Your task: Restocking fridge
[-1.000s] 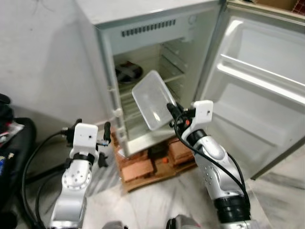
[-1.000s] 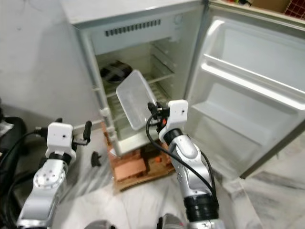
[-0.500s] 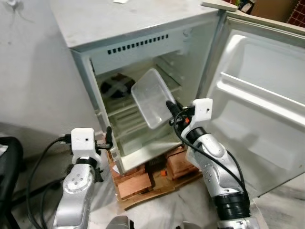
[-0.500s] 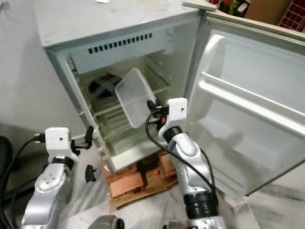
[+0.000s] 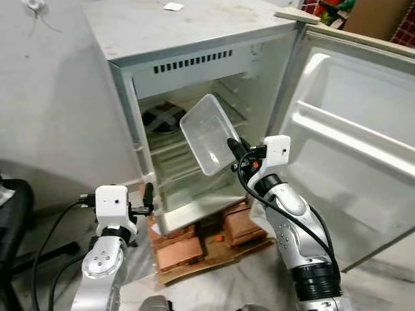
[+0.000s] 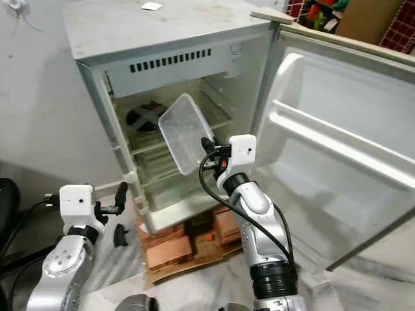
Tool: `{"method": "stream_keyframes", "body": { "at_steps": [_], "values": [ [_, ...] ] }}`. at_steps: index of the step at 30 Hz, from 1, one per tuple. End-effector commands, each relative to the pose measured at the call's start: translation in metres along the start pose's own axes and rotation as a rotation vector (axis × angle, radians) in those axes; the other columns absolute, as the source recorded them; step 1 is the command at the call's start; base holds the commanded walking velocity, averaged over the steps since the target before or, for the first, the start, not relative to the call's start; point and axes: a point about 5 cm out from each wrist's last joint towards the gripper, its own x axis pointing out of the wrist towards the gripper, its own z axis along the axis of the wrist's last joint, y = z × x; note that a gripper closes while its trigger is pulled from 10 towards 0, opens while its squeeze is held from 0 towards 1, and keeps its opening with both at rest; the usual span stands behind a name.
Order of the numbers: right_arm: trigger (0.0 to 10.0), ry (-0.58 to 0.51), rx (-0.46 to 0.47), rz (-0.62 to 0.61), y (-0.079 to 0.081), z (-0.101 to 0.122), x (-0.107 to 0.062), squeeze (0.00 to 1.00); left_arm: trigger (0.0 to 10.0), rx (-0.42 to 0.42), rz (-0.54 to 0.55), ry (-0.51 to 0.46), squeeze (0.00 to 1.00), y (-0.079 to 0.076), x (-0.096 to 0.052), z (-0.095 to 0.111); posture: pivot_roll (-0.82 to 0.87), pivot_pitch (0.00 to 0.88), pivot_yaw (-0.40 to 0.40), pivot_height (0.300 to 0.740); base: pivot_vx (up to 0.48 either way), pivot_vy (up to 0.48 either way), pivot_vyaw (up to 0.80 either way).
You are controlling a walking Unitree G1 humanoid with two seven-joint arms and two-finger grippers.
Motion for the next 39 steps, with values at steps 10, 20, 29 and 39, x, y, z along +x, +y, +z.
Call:
{"method": "stream_keyframes", "body": {
  "at_steps": [10,20,29,39],
  "values": [
    [10.0,-0.001,-0.018,-0.021,-0.0074,0.0021,-0.0017,0.00,10.0,-0.012,0.019,-0.017,0.00,-0.0029,-0.0007,0.0041,0.11,0.079,-0.004,0.740,0.000,-0.132,0.00],
    [10.0,0.007,-0.015,-0.016,-0.0061,-0.0003,-0.0017,0.00,10.0,-0.015,0.041,-0.014,0.00,0.0002,-0.0023,0.0044,0.11,0.084,-0.005,0.740,0.000,0.000,0.00],
    [10.0,0.006,-0.017,-0.012,-0.0053,-0.0001,-0.0017,0.00,10.0,-0.012,0.041,-0.023,0.00,0.0004,-0.0028,0.0056,0.11,0.088,-0.003,0.740,0.000,0.000,0.00],
    [10.0,0.007,-0.014,-0.012,-0.0052,-0.0004,-0.0018,0.00,10.0,-0.020,0.035,-0.025,0.00,0.0000,-0.0027,0.0057,0.11,0.090,-0.002,0.740,0.074,0.000,0.00]
  ]
}}
